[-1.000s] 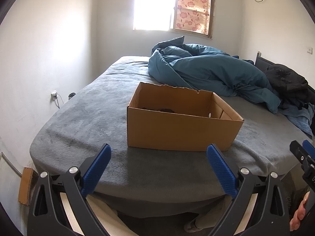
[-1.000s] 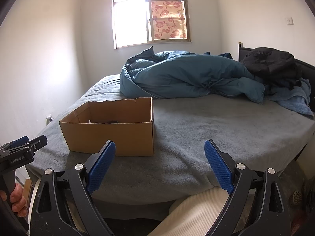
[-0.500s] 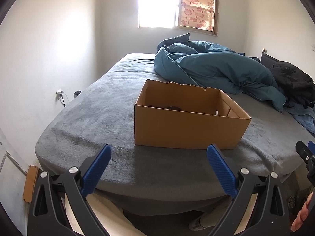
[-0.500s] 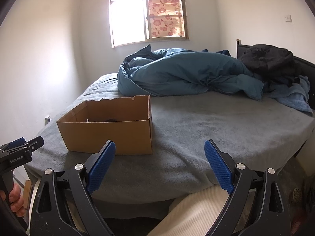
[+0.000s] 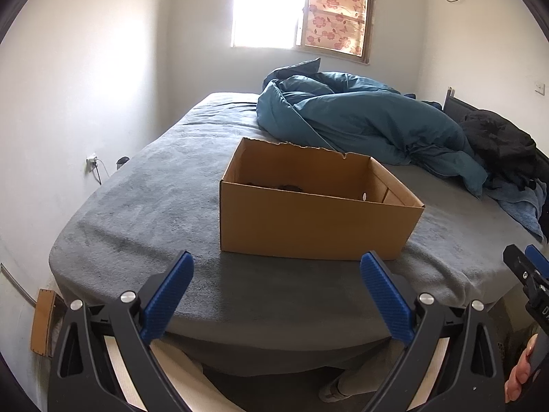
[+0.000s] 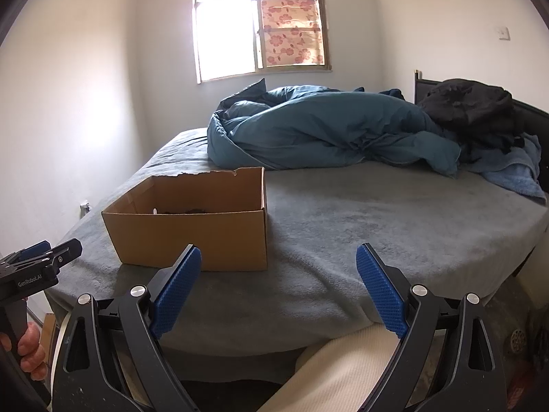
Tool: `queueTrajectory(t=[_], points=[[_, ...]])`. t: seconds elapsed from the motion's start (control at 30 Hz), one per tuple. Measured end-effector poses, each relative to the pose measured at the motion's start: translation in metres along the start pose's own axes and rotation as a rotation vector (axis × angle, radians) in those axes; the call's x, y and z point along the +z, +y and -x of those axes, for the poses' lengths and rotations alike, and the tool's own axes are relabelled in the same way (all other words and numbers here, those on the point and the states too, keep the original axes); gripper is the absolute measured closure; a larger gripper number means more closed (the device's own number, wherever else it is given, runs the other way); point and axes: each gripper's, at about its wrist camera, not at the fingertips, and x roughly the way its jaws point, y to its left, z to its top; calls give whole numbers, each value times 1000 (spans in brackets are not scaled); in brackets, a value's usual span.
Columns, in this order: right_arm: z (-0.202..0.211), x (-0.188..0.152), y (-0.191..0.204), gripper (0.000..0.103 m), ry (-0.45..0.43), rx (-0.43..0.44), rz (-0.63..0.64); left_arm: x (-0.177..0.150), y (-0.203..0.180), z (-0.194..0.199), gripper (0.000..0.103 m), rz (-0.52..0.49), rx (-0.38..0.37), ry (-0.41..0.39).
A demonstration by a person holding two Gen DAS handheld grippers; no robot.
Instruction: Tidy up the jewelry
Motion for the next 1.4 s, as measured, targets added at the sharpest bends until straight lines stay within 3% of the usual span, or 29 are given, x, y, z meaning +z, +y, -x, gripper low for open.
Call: queueTrajectory(t=[1.4], points=[[-2, 0, 3, 15, 6, 0, 0, -3, -6, -2, 7, -10, -2, 6]])
